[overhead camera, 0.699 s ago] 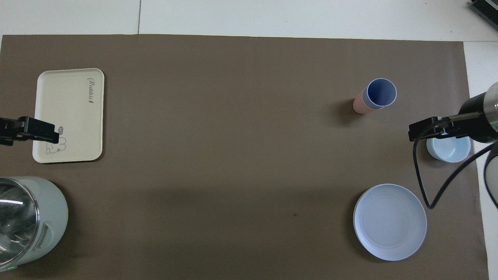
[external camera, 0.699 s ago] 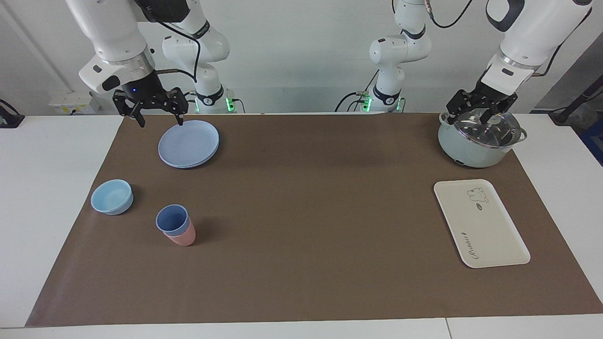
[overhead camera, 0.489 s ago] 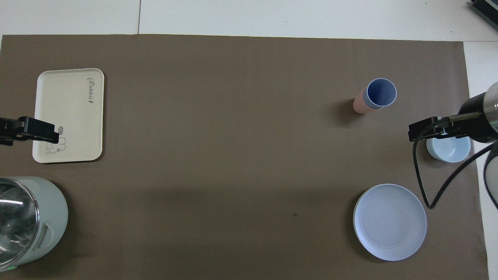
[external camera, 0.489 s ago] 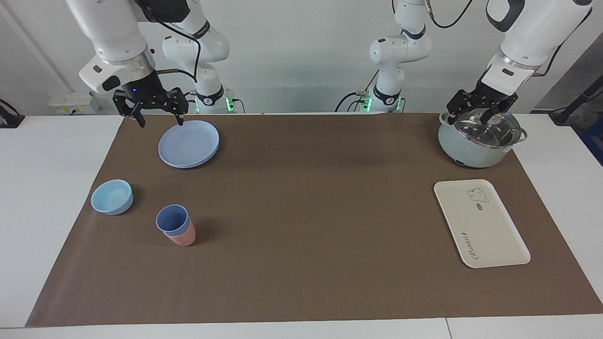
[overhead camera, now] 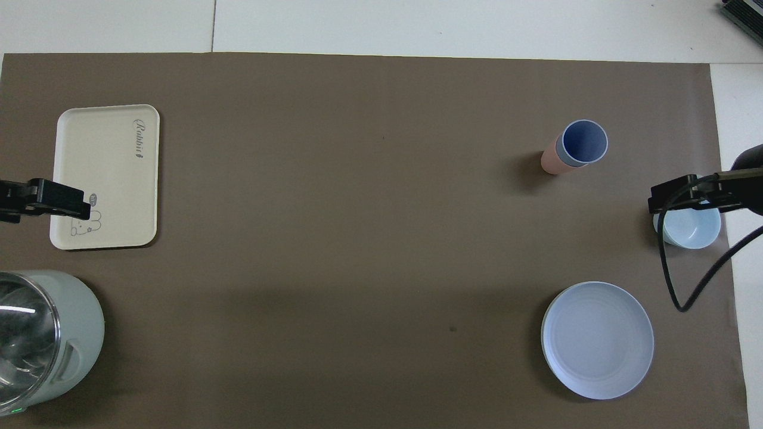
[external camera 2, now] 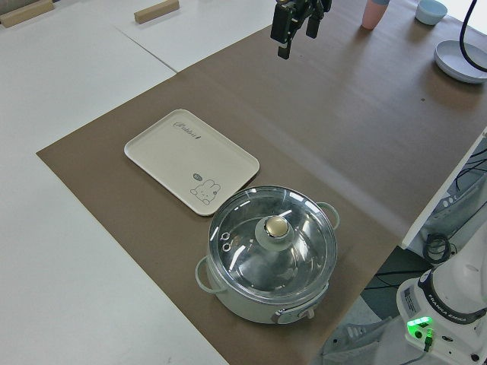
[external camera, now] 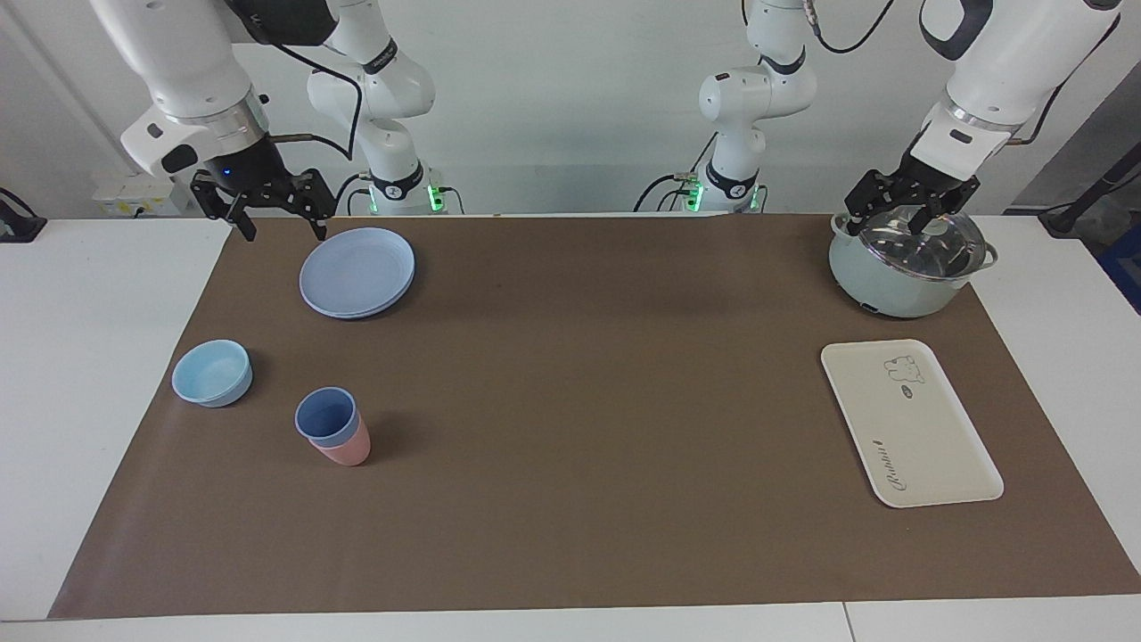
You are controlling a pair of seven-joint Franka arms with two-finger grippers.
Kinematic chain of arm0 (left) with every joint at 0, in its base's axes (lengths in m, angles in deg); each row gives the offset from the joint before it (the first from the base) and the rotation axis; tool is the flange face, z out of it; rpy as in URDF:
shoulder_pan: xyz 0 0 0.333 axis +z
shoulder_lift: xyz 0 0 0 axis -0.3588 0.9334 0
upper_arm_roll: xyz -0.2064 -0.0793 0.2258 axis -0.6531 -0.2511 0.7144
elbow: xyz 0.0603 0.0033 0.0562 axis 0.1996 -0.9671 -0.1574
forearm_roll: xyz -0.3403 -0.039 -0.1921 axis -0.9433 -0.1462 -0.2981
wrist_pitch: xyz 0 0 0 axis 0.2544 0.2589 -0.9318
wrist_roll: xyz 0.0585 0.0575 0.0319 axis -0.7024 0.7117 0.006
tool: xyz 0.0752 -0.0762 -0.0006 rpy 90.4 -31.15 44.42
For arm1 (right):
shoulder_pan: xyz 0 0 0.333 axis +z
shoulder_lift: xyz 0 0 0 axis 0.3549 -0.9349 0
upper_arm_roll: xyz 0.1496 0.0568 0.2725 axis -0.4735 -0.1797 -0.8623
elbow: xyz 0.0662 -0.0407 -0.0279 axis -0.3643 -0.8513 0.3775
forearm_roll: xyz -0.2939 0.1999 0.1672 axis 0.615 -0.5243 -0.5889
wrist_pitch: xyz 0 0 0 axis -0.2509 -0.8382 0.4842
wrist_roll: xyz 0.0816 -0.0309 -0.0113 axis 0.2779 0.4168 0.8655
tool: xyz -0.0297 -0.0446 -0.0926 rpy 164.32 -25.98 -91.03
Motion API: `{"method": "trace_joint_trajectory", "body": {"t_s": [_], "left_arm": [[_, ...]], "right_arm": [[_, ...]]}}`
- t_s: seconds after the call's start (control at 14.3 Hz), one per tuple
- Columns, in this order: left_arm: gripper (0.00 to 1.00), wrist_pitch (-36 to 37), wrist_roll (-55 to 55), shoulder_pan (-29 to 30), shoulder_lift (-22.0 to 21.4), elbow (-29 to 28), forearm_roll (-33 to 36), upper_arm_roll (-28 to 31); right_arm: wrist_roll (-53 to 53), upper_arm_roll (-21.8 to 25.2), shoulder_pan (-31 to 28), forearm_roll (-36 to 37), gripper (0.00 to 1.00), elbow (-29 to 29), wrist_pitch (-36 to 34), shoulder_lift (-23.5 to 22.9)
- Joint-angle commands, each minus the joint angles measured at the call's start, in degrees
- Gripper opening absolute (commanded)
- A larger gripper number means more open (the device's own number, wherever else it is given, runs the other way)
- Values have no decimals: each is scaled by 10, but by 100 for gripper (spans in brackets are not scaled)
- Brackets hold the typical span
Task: Place cup on tray
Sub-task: 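Raise the right gripper and open it above the pink cup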
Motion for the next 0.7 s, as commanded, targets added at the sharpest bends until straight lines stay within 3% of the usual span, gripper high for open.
{"method": "trace_joint_trajectory", "body": {"t_s": [0.0,0.28,0.63], "left_arm": [[100,5,-8,2,-13,-10,-7,2],[100,5,-8,2,-13,-10,-7,2],[100,5,-8,2,-13,-10,-7,2]], "right_arm": [[-56,-4,-27,-4,87,-17,32,13],[-234,-3,-70,-51,88,-17,45,6],[-390,-3,-121,-128,90,1,82,-63]]}}
